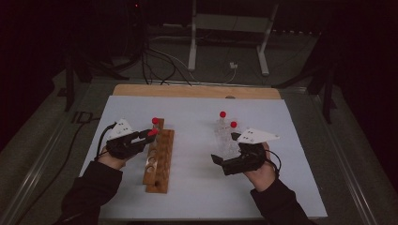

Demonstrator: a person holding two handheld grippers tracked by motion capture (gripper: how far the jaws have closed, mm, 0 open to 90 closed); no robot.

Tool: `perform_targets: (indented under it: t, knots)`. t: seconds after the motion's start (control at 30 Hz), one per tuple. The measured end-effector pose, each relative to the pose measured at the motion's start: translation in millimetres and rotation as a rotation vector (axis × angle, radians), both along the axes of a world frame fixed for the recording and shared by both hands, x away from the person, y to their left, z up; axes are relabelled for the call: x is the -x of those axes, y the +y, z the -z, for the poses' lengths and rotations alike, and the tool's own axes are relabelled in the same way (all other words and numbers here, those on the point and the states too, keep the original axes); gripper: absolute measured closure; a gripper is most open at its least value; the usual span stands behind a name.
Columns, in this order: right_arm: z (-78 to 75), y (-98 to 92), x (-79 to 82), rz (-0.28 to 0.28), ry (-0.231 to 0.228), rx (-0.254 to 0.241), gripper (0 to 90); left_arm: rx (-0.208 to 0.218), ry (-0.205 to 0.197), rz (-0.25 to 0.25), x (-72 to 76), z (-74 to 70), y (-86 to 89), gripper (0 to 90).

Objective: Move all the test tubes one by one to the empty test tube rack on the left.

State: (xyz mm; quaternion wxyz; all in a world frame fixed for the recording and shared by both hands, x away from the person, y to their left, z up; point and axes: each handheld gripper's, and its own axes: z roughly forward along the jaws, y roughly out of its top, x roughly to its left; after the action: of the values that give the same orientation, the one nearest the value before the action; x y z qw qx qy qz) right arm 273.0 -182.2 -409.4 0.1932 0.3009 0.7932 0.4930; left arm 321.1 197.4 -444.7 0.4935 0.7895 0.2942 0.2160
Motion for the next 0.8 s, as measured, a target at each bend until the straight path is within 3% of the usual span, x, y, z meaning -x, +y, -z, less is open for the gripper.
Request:
perform_targets:
  t: [0.27,0.63,0.8]
  knots:
    - [-1.1,-1.3,0.0,0.0,-0.003,-0.003,0.0,-0.055,0.013,-0.006,-1.5,7.9,-4.1,71.8]
    - [-3.9,-3.7,0.8,0.001,-0.01,-0.009,0.0,-0.05,0.027,0.001,0.0,7.9,-2.8,69.8]
    - [-7.4,-8.3,0.7,0.012,-0.02,-0.02,0.0,-0.032,0.03,0.005,6.3,3.6,0.5,50.1]
